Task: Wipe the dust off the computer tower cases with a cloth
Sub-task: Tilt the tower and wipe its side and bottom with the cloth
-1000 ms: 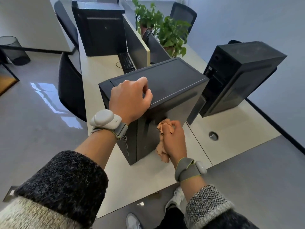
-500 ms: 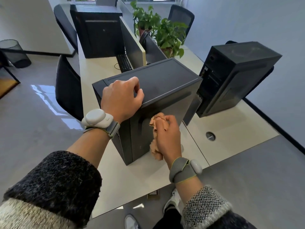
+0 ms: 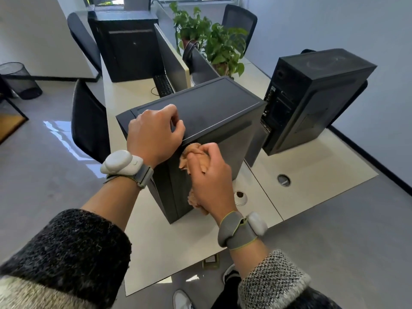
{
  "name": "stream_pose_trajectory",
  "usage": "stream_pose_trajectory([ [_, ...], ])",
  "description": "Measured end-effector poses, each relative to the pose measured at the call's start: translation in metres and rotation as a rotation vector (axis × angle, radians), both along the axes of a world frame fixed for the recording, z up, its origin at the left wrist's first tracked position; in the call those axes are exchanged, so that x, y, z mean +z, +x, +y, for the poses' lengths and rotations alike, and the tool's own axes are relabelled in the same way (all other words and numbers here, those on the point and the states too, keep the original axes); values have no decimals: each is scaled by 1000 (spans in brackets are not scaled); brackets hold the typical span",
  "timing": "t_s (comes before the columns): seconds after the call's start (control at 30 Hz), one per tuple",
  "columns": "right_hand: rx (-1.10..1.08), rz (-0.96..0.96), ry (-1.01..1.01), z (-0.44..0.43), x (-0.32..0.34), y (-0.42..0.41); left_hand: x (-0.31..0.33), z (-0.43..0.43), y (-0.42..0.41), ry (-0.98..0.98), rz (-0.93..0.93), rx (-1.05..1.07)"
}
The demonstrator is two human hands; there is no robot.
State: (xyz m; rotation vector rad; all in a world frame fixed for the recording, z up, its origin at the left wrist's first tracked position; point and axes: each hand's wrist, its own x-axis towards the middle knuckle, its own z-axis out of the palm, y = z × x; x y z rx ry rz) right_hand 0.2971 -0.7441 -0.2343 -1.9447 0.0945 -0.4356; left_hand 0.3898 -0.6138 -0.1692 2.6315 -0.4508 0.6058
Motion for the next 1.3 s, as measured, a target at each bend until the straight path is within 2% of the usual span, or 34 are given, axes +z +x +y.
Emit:
stream_pose_trajectory([
  [0.1, -69, 25, 10, -1, -13, 3, 2, 2, -1, -4, 6, 6],
  [0.17, -145, 143, 116, -13, -25, 9, 3, 3, -2, -14, 10, 12],
  [0.23, -177, 206, 98, -21, -28, 8, 1, 2, -2, -19, 5, 9],
  [0.4, 48, -1, -87, 7, -14, -4, -1, 1, 0, -21, 16, 14],
  [0.47, 48, -33, -125, 10, -22, -5, 0, 2, -1, -21, 12, 14],
  [0.53, -70, 25, -12, 0, -29, 1, 0, 3, -1, -25, 5, 22],
  [0.6, -174, 167, 125, -14, -34, 6, -1, 3, 0, -38, 8, 15],
  [0.63, -197, 199, 130, -17, -35, 7, -1, 2, 0, -47, 11, 12],
  [0.7, -165, 153, 79, -12, -32, 4, -3, 1, 1, -52, 12, 19],
  [0.77, -56, 29, 9, 2, -23, -4, -3, 1, 2, -51, 12, 16],
  [0.83, 34, -60, -125, 6, -24, -5, -2, 1, 2, -51, 11, 13],
  [0.9, 11, -76, -220, -4, -37, 3, -1, 1, 2, -53, 8, 14],
  [1.03, -138, 149, -84, -29, -53, 8, -1, 2, 2, -62, 11, 15],
  [1.1, -123, 110, -95, -23, -47, 3, -1, 1, 2, -62, 11, 8],
  [1.23, 8, -85, -205, 0, -32, -1, -1, 3, 4, -57, 10, 8],
  [1.3, -40, -52, -193, -7, -37, 4, -1, 3, 3, -64, 6, 11],
])
